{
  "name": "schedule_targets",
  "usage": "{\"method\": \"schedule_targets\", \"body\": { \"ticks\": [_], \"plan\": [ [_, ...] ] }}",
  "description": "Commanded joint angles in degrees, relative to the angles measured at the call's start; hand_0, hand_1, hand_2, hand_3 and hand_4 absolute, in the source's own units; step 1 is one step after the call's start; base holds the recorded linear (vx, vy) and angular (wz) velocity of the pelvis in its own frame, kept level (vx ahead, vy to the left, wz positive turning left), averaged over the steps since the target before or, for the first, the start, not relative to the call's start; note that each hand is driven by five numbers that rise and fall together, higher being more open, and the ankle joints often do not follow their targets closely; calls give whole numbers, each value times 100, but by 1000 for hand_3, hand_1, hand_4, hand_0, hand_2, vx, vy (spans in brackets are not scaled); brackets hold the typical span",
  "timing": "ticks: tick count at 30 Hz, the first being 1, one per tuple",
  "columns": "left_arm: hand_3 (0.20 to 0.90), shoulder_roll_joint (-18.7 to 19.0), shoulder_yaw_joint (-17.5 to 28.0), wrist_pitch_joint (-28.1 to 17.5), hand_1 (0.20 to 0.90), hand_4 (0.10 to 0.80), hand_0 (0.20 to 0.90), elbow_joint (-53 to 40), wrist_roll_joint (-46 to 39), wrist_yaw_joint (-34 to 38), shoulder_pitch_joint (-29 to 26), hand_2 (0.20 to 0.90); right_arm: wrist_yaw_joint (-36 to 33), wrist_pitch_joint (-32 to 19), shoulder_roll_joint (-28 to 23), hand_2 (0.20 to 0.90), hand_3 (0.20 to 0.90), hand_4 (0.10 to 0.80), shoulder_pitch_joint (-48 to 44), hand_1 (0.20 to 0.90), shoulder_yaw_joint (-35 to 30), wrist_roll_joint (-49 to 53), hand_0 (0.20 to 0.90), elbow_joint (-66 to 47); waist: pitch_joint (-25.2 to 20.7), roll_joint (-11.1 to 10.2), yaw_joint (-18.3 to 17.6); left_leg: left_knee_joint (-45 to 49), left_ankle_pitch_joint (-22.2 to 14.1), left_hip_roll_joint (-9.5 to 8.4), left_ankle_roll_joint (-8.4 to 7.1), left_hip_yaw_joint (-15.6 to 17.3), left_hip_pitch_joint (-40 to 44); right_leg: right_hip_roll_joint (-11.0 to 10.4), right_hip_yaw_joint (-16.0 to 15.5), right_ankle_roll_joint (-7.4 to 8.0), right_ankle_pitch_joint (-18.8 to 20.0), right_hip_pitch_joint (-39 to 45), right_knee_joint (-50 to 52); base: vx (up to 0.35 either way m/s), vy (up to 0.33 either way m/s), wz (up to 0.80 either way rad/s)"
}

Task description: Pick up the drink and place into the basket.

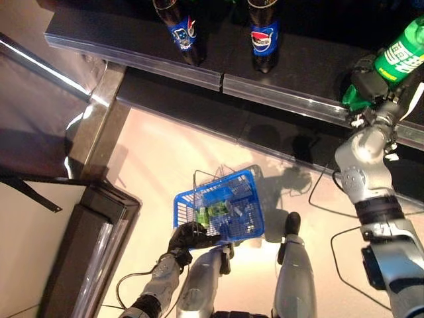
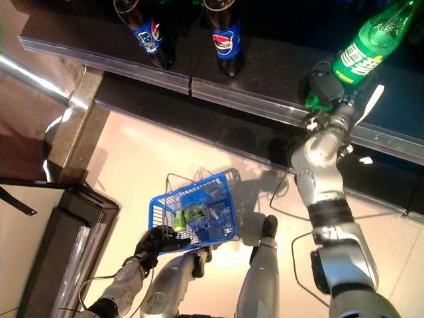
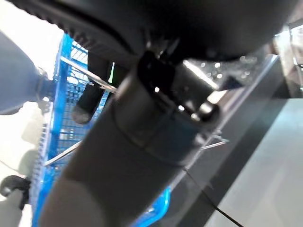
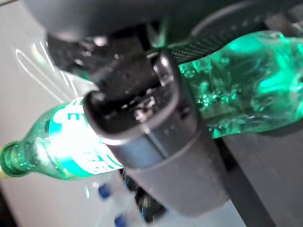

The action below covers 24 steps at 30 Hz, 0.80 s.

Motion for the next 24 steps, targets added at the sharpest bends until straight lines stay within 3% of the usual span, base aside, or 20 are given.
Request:
{"method": "schedule_targets", "body": {
  "ticks": [1, 5, 11, 24],
  "plan": [
    [200, 959, 460, -993, 300, 100, 300, -1376, -62, -71, 522, 300, 926, -686, -165, 300, 200, 100, -162, 300, -291, -729, 300, -1924, -362, -270, 18, 660, 337, 44, -167, -254, -143, 98, -283, -396, -652, 563, 353, 22, -12, 3],
    [200, 1131, 676, -1087, 300, 100, 300, -1994, 39, -191, 742, 300, 1690, -746, 125, 300, 200, 100, 576, 300, -204, -683, 300, -2668, -522, -471, 25, 673, 272, 138, -171, -228, 57, 122, -325, -378, -727, 882, 335, 33, -24, 1],
    [200, 1332, 817, -1121, 300, 100, 300, -2908, 219, -409, 937, 300, 2308, -603, 526, 300, 200, 100, 1077, 300, 93, -347, 300, -3366, -772, -678, 183, 515, 219, 195, -155, -262, 372, 157, -438, -352, -732, 1382, 144, 64, -38, 10],
    [200, 1574, 765, -1127, 300, 100, 300, -4322, -80, -975, 1129, 300, 2814, -48, 951, 300, 200, 100, 1230, 300, 1224, -18, 300, -3502, -955, -773, 616, 253, 201, 133, -140, -541, 623, 129, -719, -312, -769, 1876, -40, 31, -4, 11]
  ]
}}
